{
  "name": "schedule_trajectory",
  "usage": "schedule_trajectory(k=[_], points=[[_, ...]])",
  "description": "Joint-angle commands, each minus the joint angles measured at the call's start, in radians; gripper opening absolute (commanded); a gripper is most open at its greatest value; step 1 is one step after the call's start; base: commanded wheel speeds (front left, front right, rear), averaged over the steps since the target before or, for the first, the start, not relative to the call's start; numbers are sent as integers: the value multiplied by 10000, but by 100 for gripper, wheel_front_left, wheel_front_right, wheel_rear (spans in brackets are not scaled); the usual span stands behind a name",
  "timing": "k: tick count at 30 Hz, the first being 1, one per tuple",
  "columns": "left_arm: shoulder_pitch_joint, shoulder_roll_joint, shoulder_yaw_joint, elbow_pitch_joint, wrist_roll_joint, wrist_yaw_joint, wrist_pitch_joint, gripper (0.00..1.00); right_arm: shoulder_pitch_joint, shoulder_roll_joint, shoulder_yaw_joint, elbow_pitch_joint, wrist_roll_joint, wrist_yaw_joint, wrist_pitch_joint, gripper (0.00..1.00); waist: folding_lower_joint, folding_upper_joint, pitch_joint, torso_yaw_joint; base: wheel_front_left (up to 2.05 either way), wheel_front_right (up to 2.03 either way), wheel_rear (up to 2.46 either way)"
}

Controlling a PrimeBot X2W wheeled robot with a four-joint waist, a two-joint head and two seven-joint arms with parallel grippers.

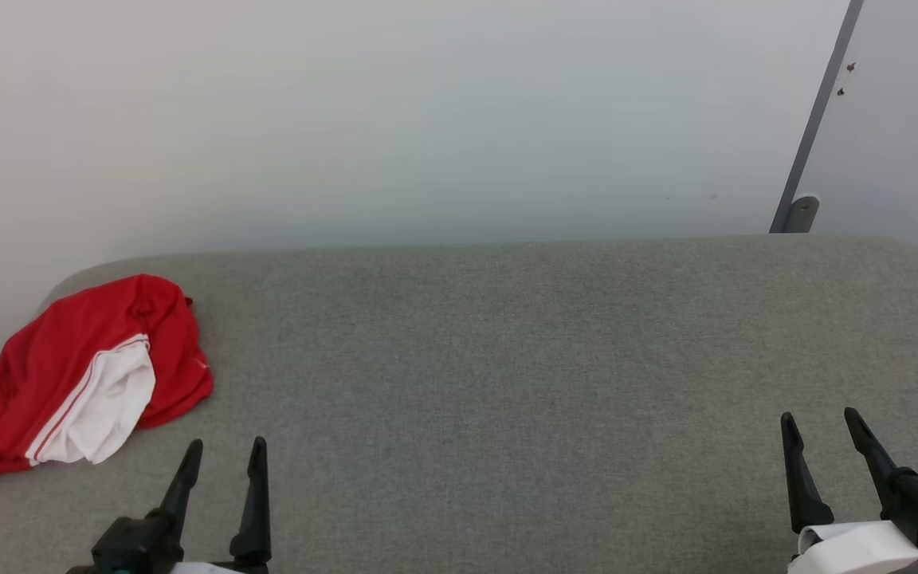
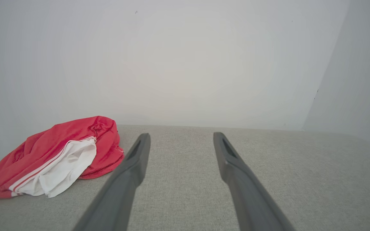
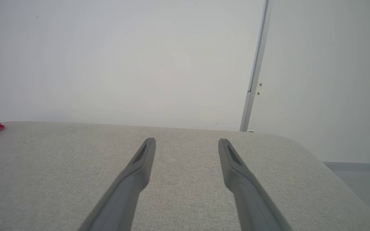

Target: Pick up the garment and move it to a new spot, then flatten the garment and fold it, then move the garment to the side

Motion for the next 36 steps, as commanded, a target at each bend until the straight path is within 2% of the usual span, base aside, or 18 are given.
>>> schedule_trajectory(k=[1,8,13,28,36], points=[[116,23,13,7,-78,-80,-6,100,120,-30,-4,-33,12,-10,-65,100,0,-1,-4,11,0,0,0],[174,24,106,41,-187,-65,-6,100,191,-87,86,-51,80,-10,-81,100,0,-1,-60,193,0,0,0],[87,2,392,182,-332,-66,-6,100,239,-183,263,-48,220,-10,-86,100,0,-1,-141,615,0,0,0],[-6,150,1218,605,-647,134,-6,100,14,-194,1484,330,539,-12,-44,100,0,-1,-539,2717,0,0,0],[7,244,1286,605,-730,283,60,100,-210,-131,2115,611,760,-12,-99,100,0,-1,-664,3671,0,0,0]])
